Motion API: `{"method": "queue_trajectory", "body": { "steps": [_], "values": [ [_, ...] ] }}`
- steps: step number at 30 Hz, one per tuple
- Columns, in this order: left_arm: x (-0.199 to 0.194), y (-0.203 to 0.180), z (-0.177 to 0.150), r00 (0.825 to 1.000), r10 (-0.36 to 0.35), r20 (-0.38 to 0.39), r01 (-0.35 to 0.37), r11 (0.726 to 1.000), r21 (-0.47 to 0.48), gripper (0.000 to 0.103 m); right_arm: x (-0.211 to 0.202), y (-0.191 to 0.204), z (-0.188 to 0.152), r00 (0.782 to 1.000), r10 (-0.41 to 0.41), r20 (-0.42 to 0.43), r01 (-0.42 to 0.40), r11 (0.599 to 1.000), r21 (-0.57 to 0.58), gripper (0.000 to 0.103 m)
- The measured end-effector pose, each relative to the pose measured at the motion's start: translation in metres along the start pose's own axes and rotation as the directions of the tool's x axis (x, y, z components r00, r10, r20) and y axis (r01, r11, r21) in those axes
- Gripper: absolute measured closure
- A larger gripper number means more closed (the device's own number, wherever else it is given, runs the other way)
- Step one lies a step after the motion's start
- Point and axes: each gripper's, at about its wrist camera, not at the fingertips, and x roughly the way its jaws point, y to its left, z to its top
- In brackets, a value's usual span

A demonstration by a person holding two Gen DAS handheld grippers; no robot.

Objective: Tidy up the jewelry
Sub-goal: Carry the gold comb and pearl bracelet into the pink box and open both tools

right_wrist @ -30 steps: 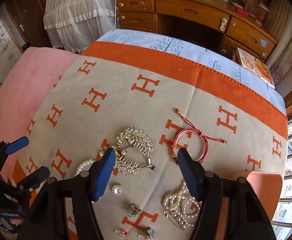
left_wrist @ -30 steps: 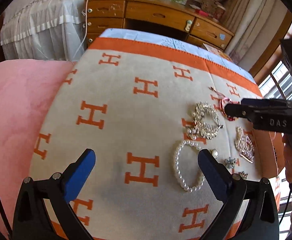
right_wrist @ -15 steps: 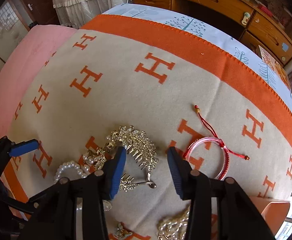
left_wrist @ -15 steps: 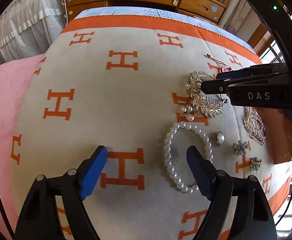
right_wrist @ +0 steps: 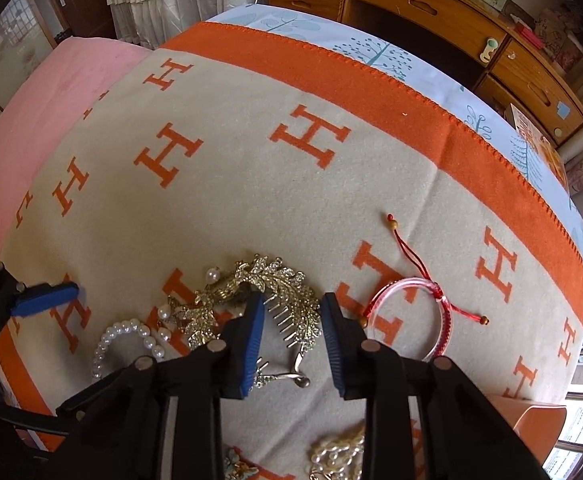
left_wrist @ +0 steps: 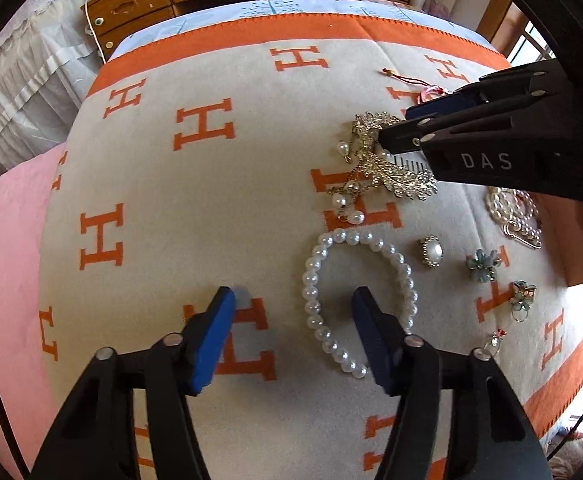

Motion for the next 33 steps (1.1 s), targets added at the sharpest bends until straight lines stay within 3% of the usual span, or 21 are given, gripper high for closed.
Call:
{"method": "queue_trajectory", "body": {
  "steps": [2, 4, 6, 8, 9, 12, 18, 26, 33],
  "values": [
    [-0.002, -0.006, 0.001, 1.000, -0.007, -0.004, 0.007, 1.000, 0.022, 0.080, -0.005, -0.004, -0.002, 1.000, 0.005, 0.009, -0.005, 1.000, 0.024, 0.075],
    [-0.003, -0.010, 0.001, 1.000, -0.015, -0.011, 0.015, 1.000, 0.019, 0.096, -0.012, -0.009, -0.006, 1.000, 0.010, 0.023, -0.011, 0.999, 0.049, 0.075],
    [-0.004, -0.009, -0.001, 1.000, -0.019, -0.005, 0.019, 1.000, 0.000, 0.097, -0.022, -0.014, -0.009, 0.999, 0.020, 0.041, -0.023, 0.997, 0.067, 0.077],
    [-0.006, -0.008, -0.002, 0.999, -0.049, -0.006, 0.049, 0.998, -0.037, 0.098, -0.033, -0.018, -0.015, 0.998, 0.027, 0.058, -0.032, 0.996, 0.081, 0.093],
    [-0.006, -0.005, -0.003, 0.997, -0.071, -0.010, 0.070, 0.995, -0.064, 0.098, -0.038, -0.021, -0.018, 0.997, 0.036, 0.065, -0.042, 0.995, 0.091, 0.097],
    [-0.008, 0.000, -0.006, 0.994, -0.106, -0.016, 0.103, 0.988, -0.118, 0.098, -0.056, -0.027, -0.028, 0.994, 0.032, 0.102, -0.043, 0.993, 0.106, 0.097],
    [-0.037, 0.001, -0.012, 0.995, -0.091, 0.035, 0.095, 0.986, -0.138, 0.098, -0.085, -0.036, -0.049, 0.985, 0.058, 0.162, -0.080, 0.988, 0.134, 0.097],
    [-0.106, -0.029, 0.002, 0.984, -0.089, 0.156, 0.104, 0.990, -0.090, 0.098, -0.148, -0.052, -0.085, 0.953, 0.072, 0.294, -0.125, 0.978, 0.165, 0.097],
    [-0.161, -0.085, 0.035, 0.959, -0.121, 0.258, 0.124, 0.992, 0.005, 0.098, -0.195, -0.090, -0.126, 0.927, 0.006, 0.375, -0.102, 0.966, 0.236, 0.097]
  ]
}}
